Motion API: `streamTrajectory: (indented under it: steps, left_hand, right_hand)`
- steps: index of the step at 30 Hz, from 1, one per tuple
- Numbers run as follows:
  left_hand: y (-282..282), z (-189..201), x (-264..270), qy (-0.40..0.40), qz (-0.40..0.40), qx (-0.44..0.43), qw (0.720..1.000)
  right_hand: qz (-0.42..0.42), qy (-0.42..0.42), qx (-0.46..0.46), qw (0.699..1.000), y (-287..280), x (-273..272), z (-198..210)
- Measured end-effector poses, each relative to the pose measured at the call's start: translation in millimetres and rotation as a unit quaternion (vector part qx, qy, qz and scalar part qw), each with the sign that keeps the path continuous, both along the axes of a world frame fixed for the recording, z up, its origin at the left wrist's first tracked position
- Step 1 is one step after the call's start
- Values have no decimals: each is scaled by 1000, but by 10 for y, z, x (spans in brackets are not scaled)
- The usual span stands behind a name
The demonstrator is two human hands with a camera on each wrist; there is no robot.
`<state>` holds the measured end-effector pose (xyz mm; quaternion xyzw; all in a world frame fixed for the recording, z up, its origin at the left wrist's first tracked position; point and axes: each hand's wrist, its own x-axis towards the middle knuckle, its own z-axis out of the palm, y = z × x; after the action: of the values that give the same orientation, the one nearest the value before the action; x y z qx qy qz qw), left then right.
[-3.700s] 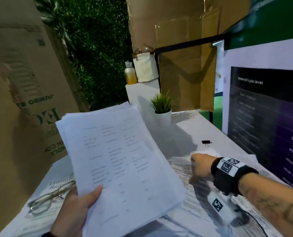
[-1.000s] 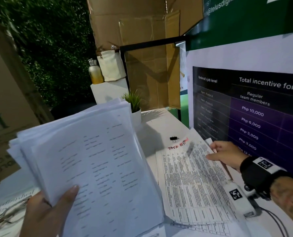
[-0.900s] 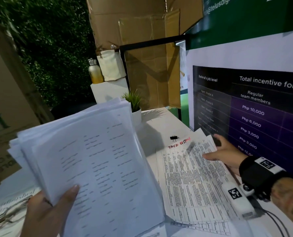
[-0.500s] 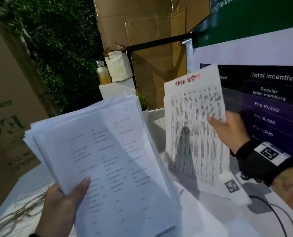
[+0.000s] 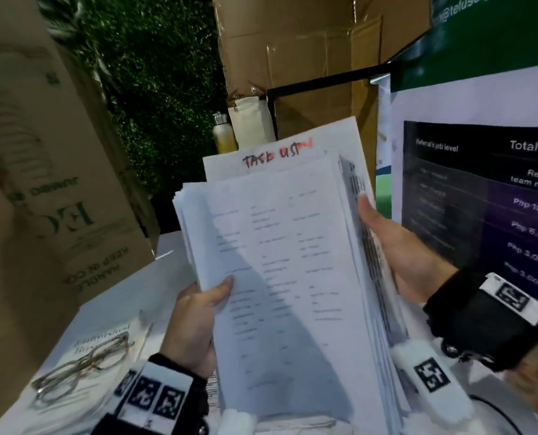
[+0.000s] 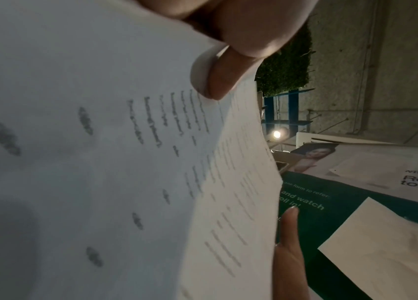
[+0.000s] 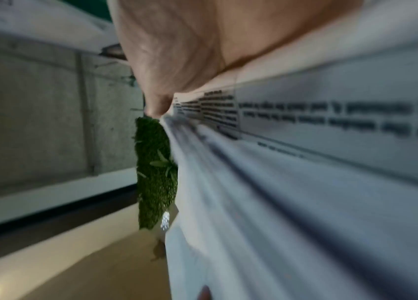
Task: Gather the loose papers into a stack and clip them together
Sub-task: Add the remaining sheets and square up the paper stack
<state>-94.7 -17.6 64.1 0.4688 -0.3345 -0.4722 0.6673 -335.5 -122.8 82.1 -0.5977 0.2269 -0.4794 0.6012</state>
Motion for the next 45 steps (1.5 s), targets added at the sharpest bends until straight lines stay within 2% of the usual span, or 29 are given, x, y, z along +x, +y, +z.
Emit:
streamTrajectory:
  steps: [3,7,9,14,20,24,28,30,32,33,35,36,38,39,43,44,45]
  left_hand:
    - [19,-9,-53,-54,61,-55,995]
    - [89,-11,-28,-156,108,-182,965]
    - [120,-69,47,-176,100,-180,963]
    - [187,-126,193,-209,86,-143,964]
    - [142,90,247,-173,76,-186,964]
    - [104,253,247,-158,54,-223,960]
    - [106,149,268,-153,38,-197,967]
    - [114,45,270,-155,39,-173,972]
    - [119,-32,269,-163,46,-156,973]
    - [121,-52,272,-164,46,-153,973]
    - [132,-58,271,-167,37,-155,973]
    - [138,-53,269,-171,33,-155,973]
    - [147,-37,268,-174,31,-155,972]
    - [147,-34,268,-171,32,-154,973]
    - [132,-33,243,-162,40,-159,973]
    - [129,-28,240,-164,44,-162,972]
    - [131,-18,235,-165,46,-165,971]
  right_hand:
    - [-17,75,-64,995,52,11,-34]
    - [-39,17,-83,996,113,66,-55]
    - [-24,-2,-65,998,134,112,-111]
    - [24,74,-47,996,185,234,-253]
    - [15,71,-55,996,153,330,-73]
    - [16,30,-77,996,86,289,101]
    - [19,18,-87,996,85,246,182]
    - [-23,26,-118,992,116,219,253]
    - [-132,78,-214,965,166,191,398]
    - [-199,106,-273,935,210,183,515]
    - [-297,152,-408,850,355,196,794]
    - [-314,184,-471,804,444,228,944]
    - [-299,275,-545,733,580,364,1195]
    - [-272,324,-555,716,610,451,1287]
    - [-122,517,-539,654,611,720,1392]
    - [-93,531,-537,649,621,747,1372]
    - [-76,526,-535,657,642,761,1356]
